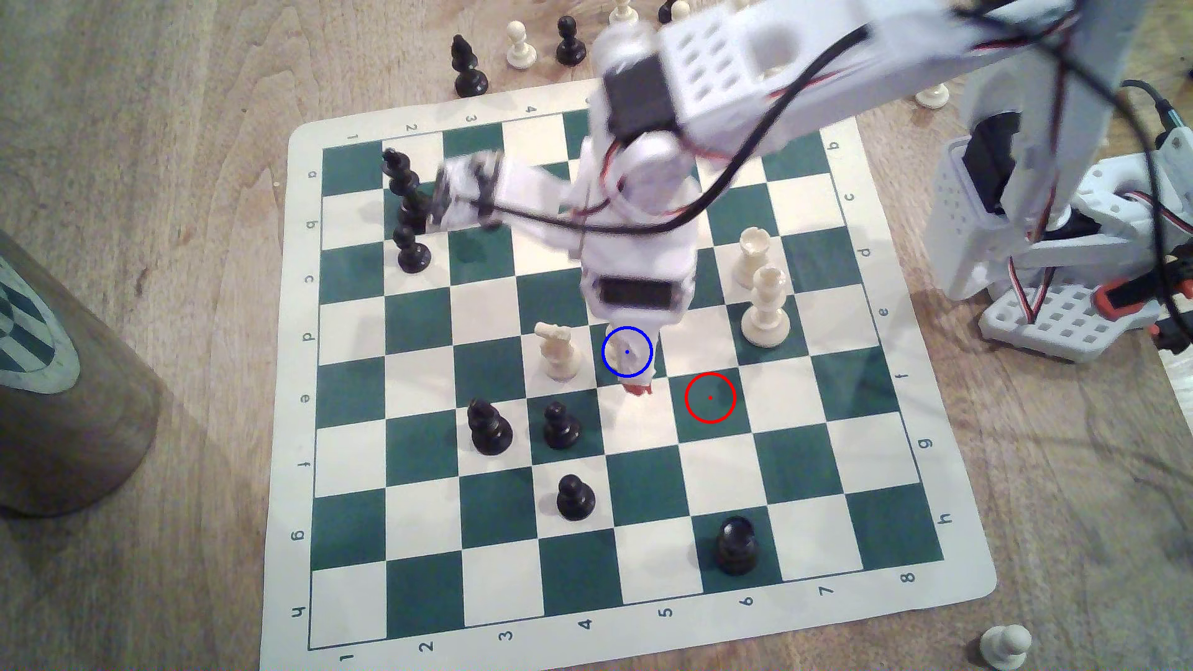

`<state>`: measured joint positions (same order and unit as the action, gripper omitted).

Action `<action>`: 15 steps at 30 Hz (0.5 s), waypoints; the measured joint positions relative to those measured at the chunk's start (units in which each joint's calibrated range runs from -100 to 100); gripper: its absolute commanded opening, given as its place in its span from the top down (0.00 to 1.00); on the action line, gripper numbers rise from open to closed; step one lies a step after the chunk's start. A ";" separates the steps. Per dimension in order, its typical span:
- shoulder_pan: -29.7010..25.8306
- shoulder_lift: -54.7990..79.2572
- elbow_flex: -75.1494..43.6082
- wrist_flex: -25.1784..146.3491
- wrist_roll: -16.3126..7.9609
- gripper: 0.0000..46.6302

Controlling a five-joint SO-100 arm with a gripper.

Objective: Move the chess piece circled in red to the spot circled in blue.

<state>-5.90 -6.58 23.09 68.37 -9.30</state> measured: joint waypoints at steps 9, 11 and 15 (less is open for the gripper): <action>-6.05 -18.27 10.12 4.86 0.44 0.36; -7.23 -23.46 13.38 6.22 0.15 0.33; -8.92 -30.75 17.44 5.58 0.10 0.28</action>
<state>-14.82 -37.33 40.53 73.94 -9.21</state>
